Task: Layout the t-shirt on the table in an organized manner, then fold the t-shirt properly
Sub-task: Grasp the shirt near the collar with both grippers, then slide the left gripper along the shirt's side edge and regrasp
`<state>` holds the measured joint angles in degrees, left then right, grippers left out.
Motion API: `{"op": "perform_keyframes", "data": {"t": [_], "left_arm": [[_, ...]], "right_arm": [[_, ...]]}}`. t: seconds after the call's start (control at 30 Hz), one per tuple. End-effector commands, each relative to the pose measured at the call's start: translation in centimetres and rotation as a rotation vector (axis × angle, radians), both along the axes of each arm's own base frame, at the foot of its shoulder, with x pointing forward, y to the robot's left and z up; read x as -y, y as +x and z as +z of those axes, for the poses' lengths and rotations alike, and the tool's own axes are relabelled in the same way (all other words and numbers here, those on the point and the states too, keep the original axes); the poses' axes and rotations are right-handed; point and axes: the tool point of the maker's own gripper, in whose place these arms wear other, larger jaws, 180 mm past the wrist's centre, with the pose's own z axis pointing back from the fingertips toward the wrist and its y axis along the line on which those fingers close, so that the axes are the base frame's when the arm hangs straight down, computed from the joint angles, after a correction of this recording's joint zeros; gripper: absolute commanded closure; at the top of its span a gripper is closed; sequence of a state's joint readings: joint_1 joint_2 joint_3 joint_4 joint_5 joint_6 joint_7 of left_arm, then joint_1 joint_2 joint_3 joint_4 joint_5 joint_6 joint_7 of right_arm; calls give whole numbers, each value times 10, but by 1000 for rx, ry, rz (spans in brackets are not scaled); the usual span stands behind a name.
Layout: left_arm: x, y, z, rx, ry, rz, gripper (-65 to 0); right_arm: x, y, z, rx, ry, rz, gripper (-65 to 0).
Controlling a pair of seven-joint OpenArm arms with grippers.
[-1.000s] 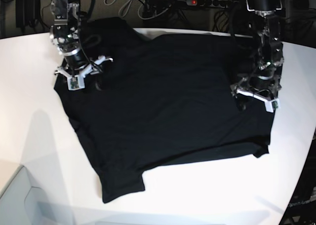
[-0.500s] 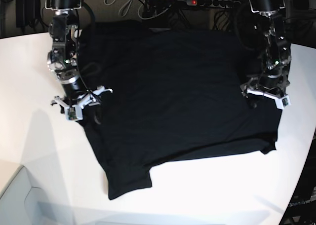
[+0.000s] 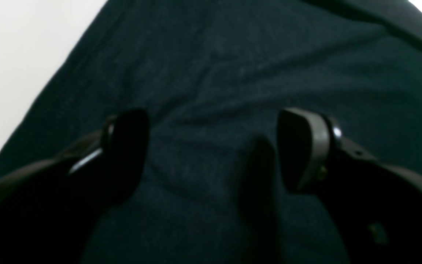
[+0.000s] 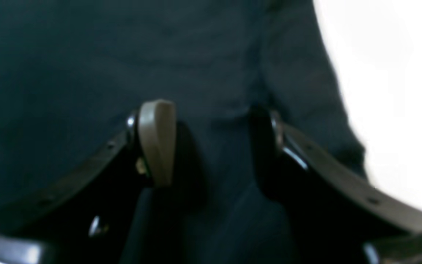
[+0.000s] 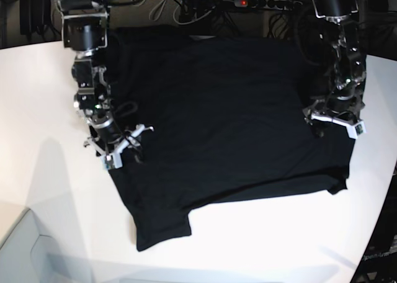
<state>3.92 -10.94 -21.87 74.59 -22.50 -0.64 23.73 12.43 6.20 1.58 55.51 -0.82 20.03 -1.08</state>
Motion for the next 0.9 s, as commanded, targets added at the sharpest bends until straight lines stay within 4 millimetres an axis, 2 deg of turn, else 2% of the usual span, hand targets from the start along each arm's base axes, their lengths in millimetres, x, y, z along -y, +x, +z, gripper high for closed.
{"op": "perform_keyframes", "data": {"t": [0.0, 0.07, 0.13, 0.23, 0.3, 0.37, 0.47, 0.53, 0.63, 0.77, 0.87], "left_arm": [[-2, 0, 0, -16, -5, 3, -527], [-2, 0, -1, -17, -5, 3, -527], [-2, 0, -1, -17, -5, 3, -527], [-2, 0, -1, -17, -5, 3, -527], [-1, 1, 2, -8, -9, 3, -527], [0, 6, 11, 16, -5, -1, -527], [3, 25, 40, 98, 8, -14, -527], [5, 37, 59, 150, 16, -15, -527], [2, 56, 76, 194, 24, -11, -527], [-7, 84, 70, 178, -7, 18, -527], [-16, 101, 59, 141, -37, 43, -527]], "right_arm": [[22, 17, 12, 30, -8, -49, -328], [44, 31, 14, 24, 13, -117, -328], [74, 39, 24, 47, 37, -204, -328], [105, 46, 50, 118, 59, -295, -328], [109, 48, 67, 166, 50, -303, -328], [110, 38, 72, 187, 29, -297, -328], [93, 23, 84, 233, 30, -278, -328], [80, 7, 87, 250, 29, -262, -328], [43, -20, 82, 242, 26, -183, -328], [-18, -64, 65, 189, 41, -34, -328], [-53, -90, 49, 135, 64, 53, -328]]}}
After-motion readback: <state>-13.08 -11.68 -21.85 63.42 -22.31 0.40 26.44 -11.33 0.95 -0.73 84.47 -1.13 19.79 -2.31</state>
